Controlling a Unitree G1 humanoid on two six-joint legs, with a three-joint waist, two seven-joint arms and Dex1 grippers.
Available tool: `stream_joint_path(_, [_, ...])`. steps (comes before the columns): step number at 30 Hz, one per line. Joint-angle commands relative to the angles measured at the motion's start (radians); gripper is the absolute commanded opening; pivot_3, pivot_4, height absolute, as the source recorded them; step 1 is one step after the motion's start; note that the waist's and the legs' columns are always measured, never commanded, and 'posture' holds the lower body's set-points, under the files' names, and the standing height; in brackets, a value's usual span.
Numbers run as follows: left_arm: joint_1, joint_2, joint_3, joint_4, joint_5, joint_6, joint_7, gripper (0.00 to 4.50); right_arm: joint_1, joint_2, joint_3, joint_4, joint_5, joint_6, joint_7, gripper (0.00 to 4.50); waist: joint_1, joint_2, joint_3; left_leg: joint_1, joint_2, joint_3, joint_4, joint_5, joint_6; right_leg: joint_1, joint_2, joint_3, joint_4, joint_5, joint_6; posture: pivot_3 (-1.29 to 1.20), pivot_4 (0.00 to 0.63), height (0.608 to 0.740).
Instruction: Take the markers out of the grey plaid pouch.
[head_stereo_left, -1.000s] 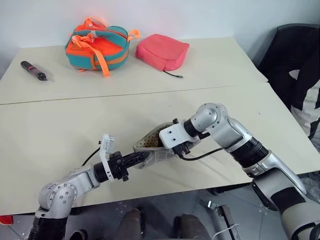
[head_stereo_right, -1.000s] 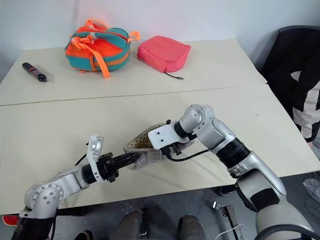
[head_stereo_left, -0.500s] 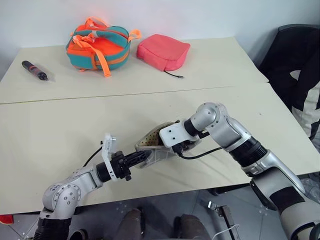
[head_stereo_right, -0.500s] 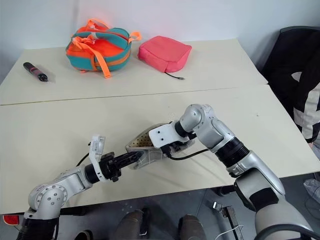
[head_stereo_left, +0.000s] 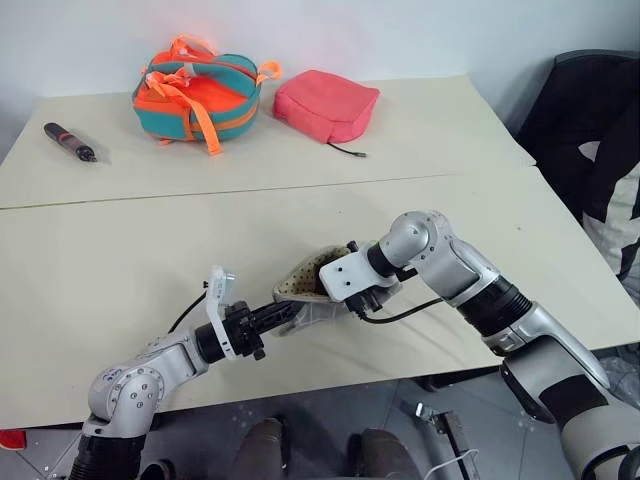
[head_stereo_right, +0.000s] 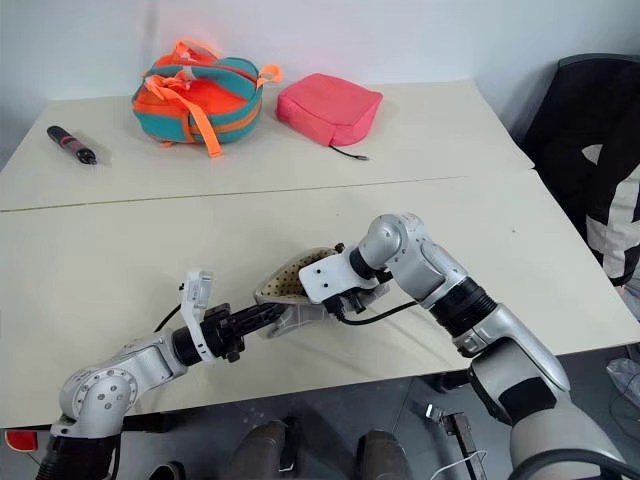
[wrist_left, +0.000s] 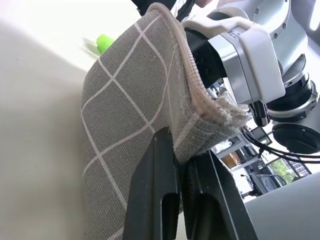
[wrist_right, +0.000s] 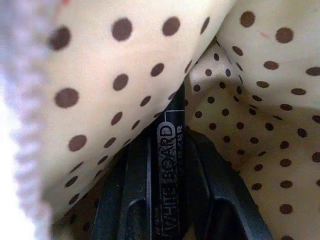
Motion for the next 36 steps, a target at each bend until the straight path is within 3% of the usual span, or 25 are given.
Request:
stream_joint_path(1, [0.003, 0.001, 0.018, -0.040, 0.007, -0.010, 0.005, 0.00, -0.008, 0.016, -0.062, 0.017, 0.051, 0.038, -0.012, 0.56, 0.000, 0.000, 0.000, 0.002, 0.000, 0.000, -0.001, 0.000, 0.000, 0.002, 0.000, 0.000, -0.001, 0.000, 0.000, 0.00, 0.150, 0.740])
stream_joint_path(6, [0.007, 0.033, 0.057, -0.044, 0.012, -0.018, -0.004, 0.00, -0.062, 0.076, -0.220, 0.039, 0.226, 0.099, -0.028, 0.56, 0.000, 0.000, 0.000, 0.001, 0.000, 0.000, -0.003, -0.001, -0.001, 0.001, 0.000, 0.001, -0.002, 0.000, 0.000, 0.00, 0.150, 0.740])
stream_joint_path(11, [-0.002, 0.068, 0.102, -0.033, 0.024, -0.030, -0.006, 0.00, -0.087, 0.061, -0.276, 0.081, 0.285, 0.096, -0.009, 0.56, -0.001, 0.001, 0.000, 0.001, 0.000, 0.000, -0.004, -0.001, -0.001, 0.001, 0.000, 0.000, -0.003, 0.000, 0.000, 0.00, 0.150, 0.740])
stream_joint_path(16, [-0.054, 0.067, 0.148, -0.022, 0.112, -0.116, 0.047, 0.00, -0.086, 0.082, -0.361, -0.073, 0.497, 0.283, 0.055, 0.56, 0.000, 0.001, 0.001, -0.001, 0.000, 0.000, -0.004, -0.001, 0.000, 0.000, 0.000, 0.000, -0.002, 0.000, 0.000, 0.00, 0.150, 0.740])
stream_joint_path(22, [-0.106, 0.094, 0.193, 0.000, 0.218, -0.215, 0.054, 0.00, -0.185, 0.253, -0.537, -0.055, 0.668, 0.291, -0.151, 0.56, -0.005, 0.001, 0.001, -0.003, 0.000, 0.003, -0.004, -0.001, 0.000, -0.006, 0.001, 0.000, 0.003, 0.000, 0.000, 0.00, 0.150, 0.740])
stream_joint_path(26, [-0.114, 0.139, 0.182, 0.020, 0.351, -0.296, 0.059, 0.00, -0.226, 0.290, -0.579, 0.022, 0.629, 0.142, -0.247, 0.56, 0.000, 0.000, 0.000, -0.006, 0.002, 0.001, -0.004, -0.001, -0.001, -0.009, 0.002, -0.001, 0.004, 0.000, 0.000, 0.00, 0.150, 0.740])
stream_joint_path(31, [-0.120, 0.145, 0.205, 0.051, 0.440, -0.424, 0.045, 0.00, -0.208, 0.270, -0.569, 0.016, 0.677, 0.191, -0.207, 0.56, 0.000, 0.000, 0.000, -0.007, -0.003, 0.002, -0.004, -0.003, 0.003, -0.008, 0.000, -0.001, 0.003, 0.002, 0.002, 0.00, 0.150, 0.740])
stream_joint_path(34, [-0.094, 0.247, 0.243, 0.151, 0.634, -0.609, 0.051, 0.00, -0.097, 0.112, -0.336, 0.065, 0.384, -0.017, -0.127, 0.56, -0.002, -0.003, -0.001, -0.007, -0.002, 0.003, -0.004, -0.003, 0.003, -0.009, -0.001, -0.001, 0.003, 0.002, 0.002, 0.00, 0.150, 0.740])
stream_joint_path(36, [-0.080, 0.294, 0.223, 0.162, 0.738, -0.673, 0.072, 0.00, -0.057, 0.039, -0.253, 0.112, 0.273, -0.122, -0.118, 0.56, -0.002, -0.002, -0.001, -0.007, -0.001, 0.004, -0.004, -0.003, 0.002, -0.011, -0.001, -0.003, 0.003, 0.002, 0.002, 0.00, 0.150, 0.740])
